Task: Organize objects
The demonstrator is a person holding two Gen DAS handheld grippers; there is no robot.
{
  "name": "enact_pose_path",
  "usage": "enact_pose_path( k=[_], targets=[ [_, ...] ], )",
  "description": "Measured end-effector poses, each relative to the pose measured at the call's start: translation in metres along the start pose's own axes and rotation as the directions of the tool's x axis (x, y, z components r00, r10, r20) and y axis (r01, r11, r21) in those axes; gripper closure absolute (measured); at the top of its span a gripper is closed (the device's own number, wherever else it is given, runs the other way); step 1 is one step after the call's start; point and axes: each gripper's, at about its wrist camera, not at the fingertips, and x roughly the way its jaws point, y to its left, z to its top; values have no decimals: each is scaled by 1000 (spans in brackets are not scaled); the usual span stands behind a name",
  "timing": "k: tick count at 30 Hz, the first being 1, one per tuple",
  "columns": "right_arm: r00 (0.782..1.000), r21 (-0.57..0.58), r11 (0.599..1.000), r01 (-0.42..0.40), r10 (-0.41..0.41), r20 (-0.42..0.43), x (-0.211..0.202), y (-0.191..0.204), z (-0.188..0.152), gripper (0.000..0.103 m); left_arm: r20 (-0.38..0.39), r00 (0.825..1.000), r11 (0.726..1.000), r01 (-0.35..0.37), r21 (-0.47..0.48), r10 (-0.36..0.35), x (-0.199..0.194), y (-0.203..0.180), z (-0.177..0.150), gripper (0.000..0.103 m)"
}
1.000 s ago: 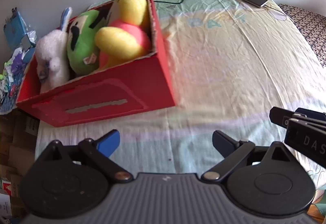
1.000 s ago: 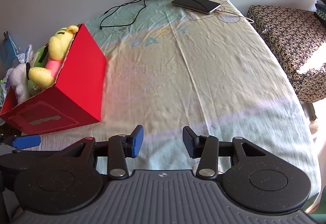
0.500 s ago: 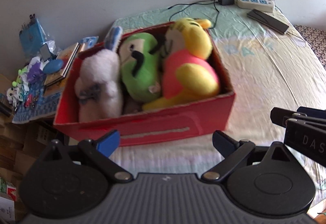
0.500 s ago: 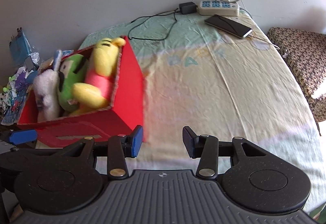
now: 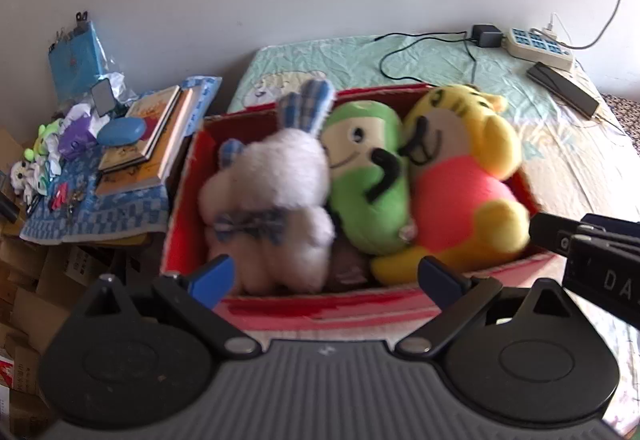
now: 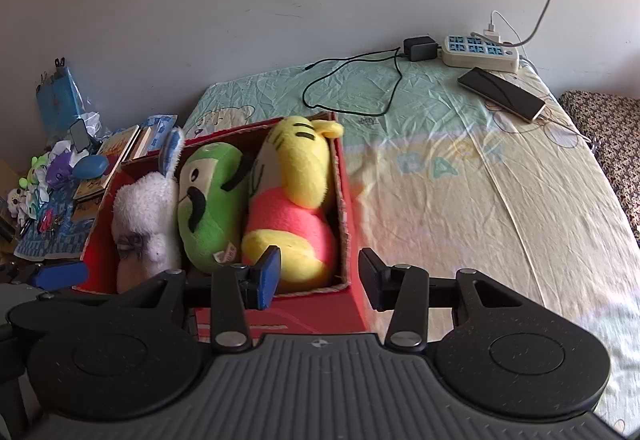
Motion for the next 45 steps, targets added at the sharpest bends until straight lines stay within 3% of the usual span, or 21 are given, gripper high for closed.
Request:
enact_pose_path(
  k=[16, 21, 45],
  targets=[
    [995, 11, 995, 102, -102, -12, 25, 44, 7, 54, -9, 999, 999, 33, 16, -33, 27, 47, 10, 1],
    [992, 15, 992, 127, -127, -7, 28, 52, 8, 48, -9, 999, 999, 42, 17, -41, 31, 54, 11, 1],
    [998, -41, 998, 57, -57, -3, 31, 50, 10, 46, -19, 1000, 999, 14, -50, -15, 29, 59, 8, 1]
  ],
)
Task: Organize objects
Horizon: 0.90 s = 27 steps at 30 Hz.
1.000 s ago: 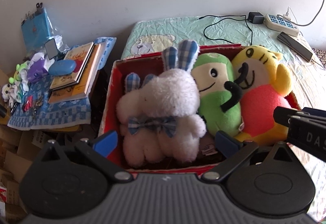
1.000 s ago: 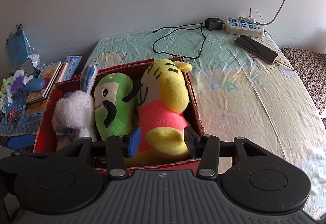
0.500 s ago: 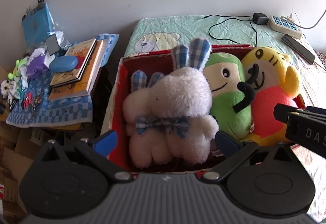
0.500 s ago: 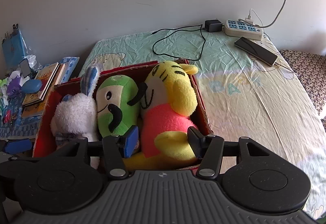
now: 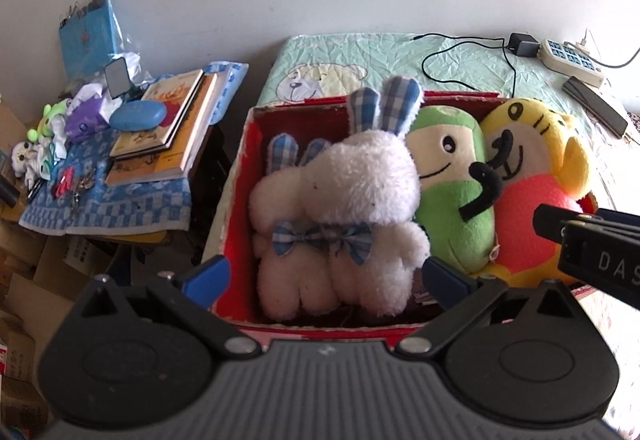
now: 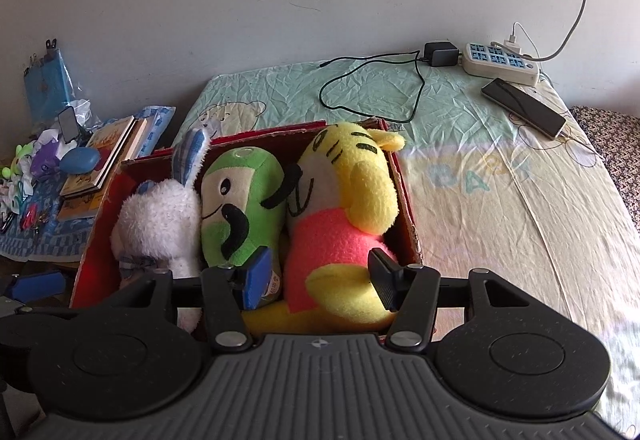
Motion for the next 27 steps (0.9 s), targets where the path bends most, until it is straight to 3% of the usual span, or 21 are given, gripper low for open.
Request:
enact_pose_path(
  k=[27],
  targets=[
    [1000, 18, 1000, 17, -17, 23, -2, 0, -5, 46, -13, 999, 999, 46, 24, -46, 10, -4, -5, 1]
  ],
)
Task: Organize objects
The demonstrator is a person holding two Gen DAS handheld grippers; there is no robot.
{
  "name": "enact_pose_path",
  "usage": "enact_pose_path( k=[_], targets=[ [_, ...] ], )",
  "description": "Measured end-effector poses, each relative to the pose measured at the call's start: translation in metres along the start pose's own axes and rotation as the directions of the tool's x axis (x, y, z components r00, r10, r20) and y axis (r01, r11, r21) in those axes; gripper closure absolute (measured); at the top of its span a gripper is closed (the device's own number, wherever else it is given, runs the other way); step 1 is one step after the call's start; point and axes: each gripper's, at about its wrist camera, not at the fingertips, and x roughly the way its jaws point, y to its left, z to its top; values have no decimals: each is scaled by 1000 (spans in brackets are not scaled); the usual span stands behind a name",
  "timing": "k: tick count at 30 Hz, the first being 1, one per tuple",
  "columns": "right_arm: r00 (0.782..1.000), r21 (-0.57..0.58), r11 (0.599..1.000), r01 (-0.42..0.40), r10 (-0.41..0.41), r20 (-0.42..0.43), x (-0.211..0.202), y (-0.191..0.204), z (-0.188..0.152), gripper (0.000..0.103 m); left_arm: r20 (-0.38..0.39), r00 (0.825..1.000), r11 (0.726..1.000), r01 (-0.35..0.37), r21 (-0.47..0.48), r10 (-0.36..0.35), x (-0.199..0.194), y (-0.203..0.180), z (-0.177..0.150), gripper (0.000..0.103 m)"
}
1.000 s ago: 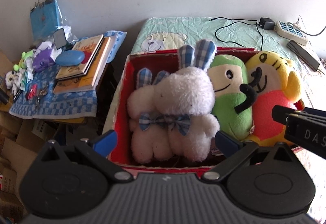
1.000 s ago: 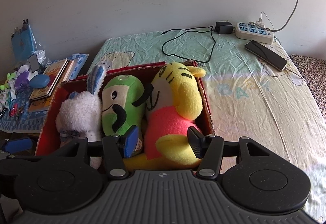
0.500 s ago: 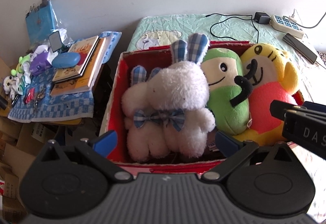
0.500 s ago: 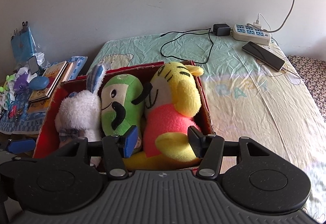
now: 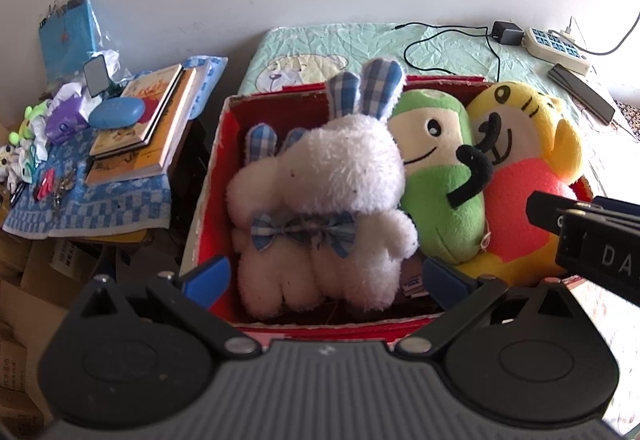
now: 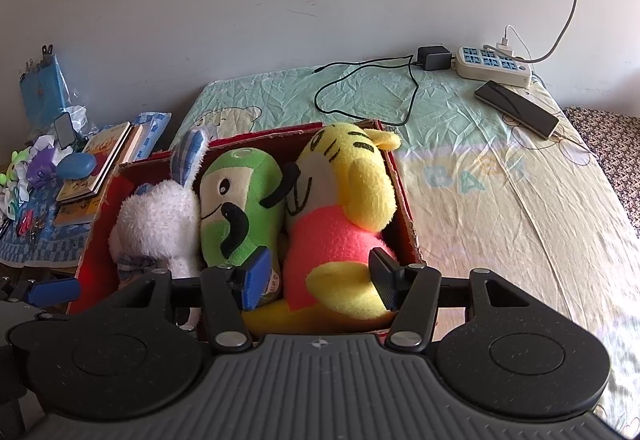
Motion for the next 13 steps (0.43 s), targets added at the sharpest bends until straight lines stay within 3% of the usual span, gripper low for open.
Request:
enact_pose_path(
  k=[4, 13],
  targets=[
    [1000, 4, 1000, 5, -5, 4, 0, 2, -1, 45, -9, 1000, 1000, 12, -4, -12, 2, 2, 0, 1],
    [1000, 28, 999, 14, -15, 19, -2, 3, -1, 45, 58, 998, 1000, 9, 14, -10, -9, 3, -1, 1]
  ],
)
